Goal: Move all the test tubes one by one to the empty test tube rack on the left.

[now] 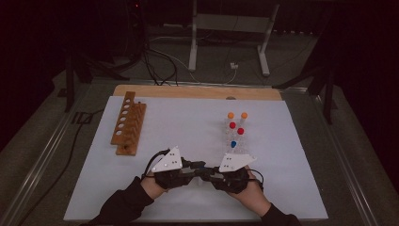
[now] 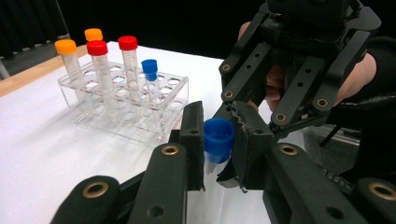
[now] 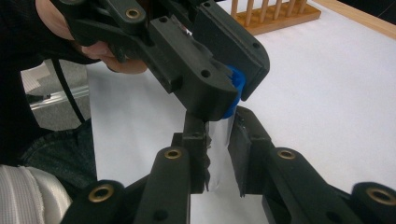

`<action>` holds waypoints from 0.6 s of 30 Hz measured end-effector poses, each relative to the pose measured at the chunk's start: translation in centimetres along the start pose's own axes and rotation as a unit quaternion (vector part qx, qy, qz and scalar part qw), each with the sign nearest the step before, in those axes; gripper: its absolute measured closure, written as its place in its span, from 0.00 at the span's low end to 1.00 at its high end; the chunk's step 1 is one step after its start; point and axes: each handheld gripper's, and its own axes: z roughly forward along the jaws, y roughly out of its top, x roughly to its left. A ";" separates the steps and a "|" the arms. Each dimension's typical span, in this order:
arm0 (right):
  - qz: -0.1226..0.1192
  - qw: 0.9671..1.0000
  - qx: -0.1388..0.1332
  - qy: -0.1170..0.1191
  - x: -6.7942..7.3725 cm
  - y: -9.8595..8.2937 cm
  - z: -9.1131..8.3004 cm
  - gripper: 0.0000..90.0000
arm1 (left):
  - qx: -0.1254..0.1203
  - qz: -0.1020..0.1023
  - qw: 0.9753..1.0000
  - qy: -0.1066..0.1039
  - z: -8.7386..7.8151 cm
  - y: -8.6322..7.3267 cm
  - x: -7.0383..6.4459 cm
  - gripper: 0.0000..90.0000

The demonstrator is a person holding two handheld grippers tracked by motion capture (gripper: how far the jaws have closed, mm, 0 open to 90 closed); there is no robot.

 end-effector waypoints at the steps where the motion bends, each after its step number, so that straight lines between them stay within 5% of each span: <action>1: 0.003 1.000 -0.001 0.001 0.0 0.0 0.0 0.85 | 0.000 0.001 1.000 0.000 0.0 0.0 0.0 0.86; 12: 0.021 1.000 -0.014 -0.015 -0.3 -0.1 -0.4 0.72 | -0.004 0.000 1.000 0.011 -0.8 0.8 0.9 0.86; 18: 0.032 0.999 -0.032 -0.028 -0.5 -0.2 -1.0 0.49 | -0.007 -0.008 1.000 0.027 -1.6 1.1 1.9 0.86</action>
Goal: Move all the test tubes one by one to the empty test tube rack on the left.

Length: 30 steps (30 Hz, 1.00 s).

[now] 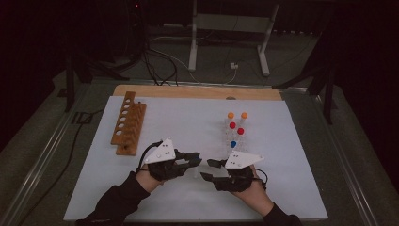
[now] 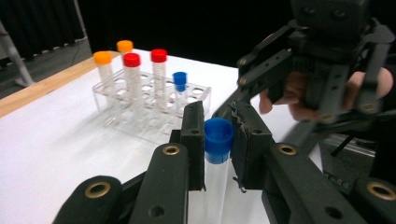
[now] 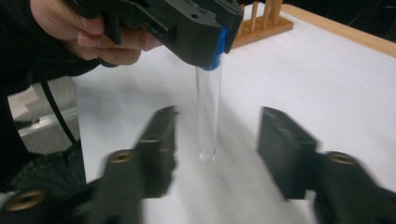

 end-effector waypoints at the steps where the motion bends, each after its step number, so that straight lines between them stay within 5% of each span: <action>1: 0.003 1.000 -0.002 0.000 -0.1 0.0 -0.1 0.44 | 0.000 0.000 1.000 0.003 -0.1 0.0 0.1 0.86; 2: 0.009 1.000 -0.010 -0.005 -0.1 0.1 -0.3 0.36 | -0.001 -0.001 1.000 0.005 -0.3 0.1 0.3 0.86; 9: 0.023 0.999 -0.023 -0.013 -0.3 0.1 -0.6 0.19 | 0.000 -0.007 1.000 0.028 -1.3 0.6 1.4 0.86; 15: 0.030 0.999 -0.034 0.005 -0.7 0.0 -1.0 0.04 | 0.004 -0.010 0.998 0.055 -2.3 0.7 2.5 0.86; 30: 0.025 0.999 -0.047 0.006 -0.5 -0.1 -1.2 0.00 | -0.009 -0.021 0.991 0.129 -5.8 2.3 6.7 0.86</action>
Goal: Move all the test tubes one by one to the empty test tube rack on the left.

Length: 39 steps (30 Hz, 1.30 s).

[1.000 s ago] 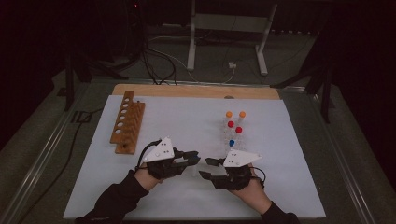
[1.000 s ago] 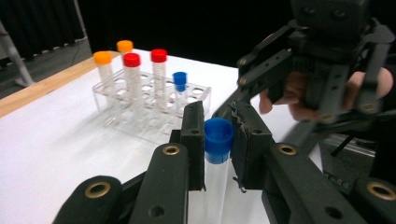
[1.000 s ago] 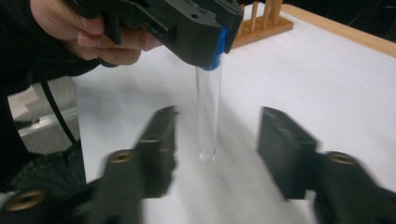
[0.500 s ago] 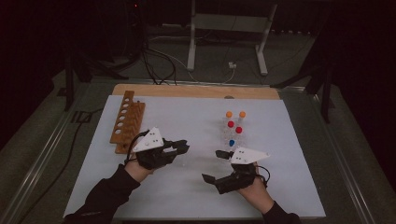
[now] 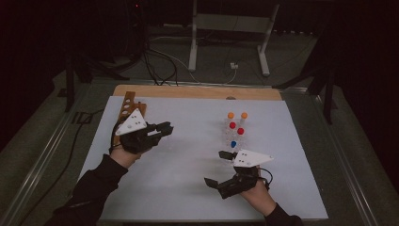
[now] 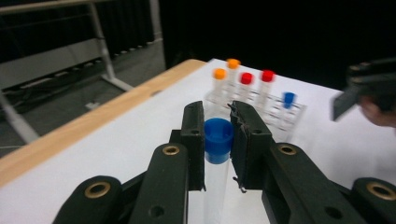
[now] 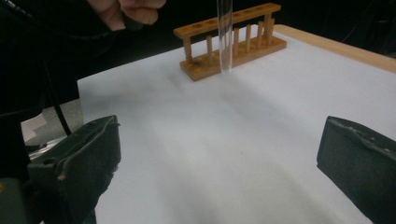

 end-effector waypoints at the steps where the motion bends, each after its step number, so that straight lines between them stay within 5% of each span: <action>1: 0.001 1.000 -0.001 0.000 0.0 0.0 0.0 0.00 | -0.002 -0.001 1.000 0.005 -0.1 0.1 0.4 0.86; 19: 0.001 1.000 -0.015 0.009 0.4 0.3 -0.3 0.00 | -0.005 -0.030 0.996 0.081 -1.5 0.8 6.0 0.86; 28: -0.010 1.000 -0.014 0.007 0.6 0.2 -0.2 0.00 | -0.005 -0.046 0.994 0.102 -1.1 0.5 8.4 0.86; 39: -0.009 1.000 -0.014 0.007 0.5 0.0 -0.4 0.00 | -0.004 -0.055 0.987 0.152 -1.2 1.1 12.2 0.86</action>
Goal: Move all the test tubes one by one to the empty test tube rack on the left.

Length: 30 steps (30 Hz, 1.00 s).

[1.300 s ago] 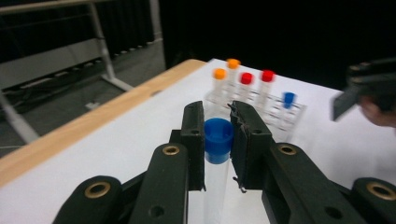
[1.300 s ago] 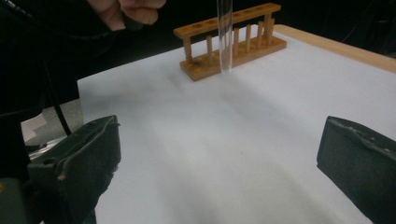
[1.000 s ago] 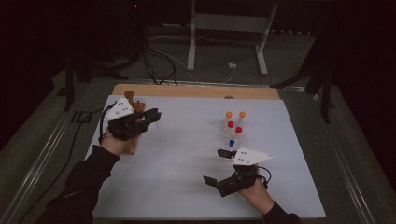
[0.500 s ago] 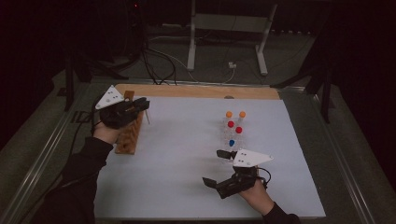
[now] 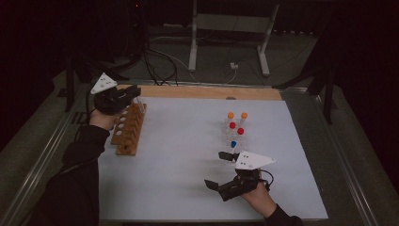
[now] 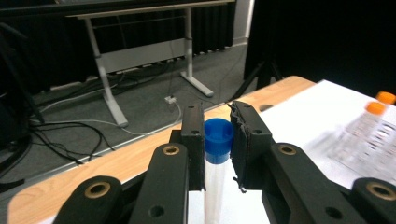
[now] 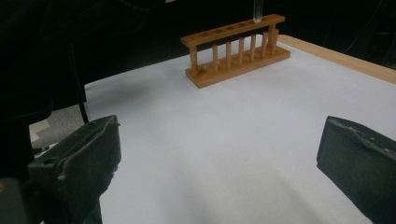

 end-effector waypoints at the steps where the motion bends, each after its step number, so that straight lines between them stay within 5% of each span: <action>1: 0.000 1.000 0.000 0.000 0.0 0.0 0.0 0.00 | 0.000 0.001 1.000 0.005 0.1 0.0 0.2 0.86; 15: -0.001 1.000 0.001 0.007 0.0 -0.2 0.1 0.00 | 0.008 -0.014 0.998 0.057 1.0 0.4 3.9 0.86; 30: 0.004 1.000 0.004 0.020 -0.1 -0.5 0.3 0.00 | 0.026 -0.028 0.993 0.110 3.1 -0.9 6.7 0.86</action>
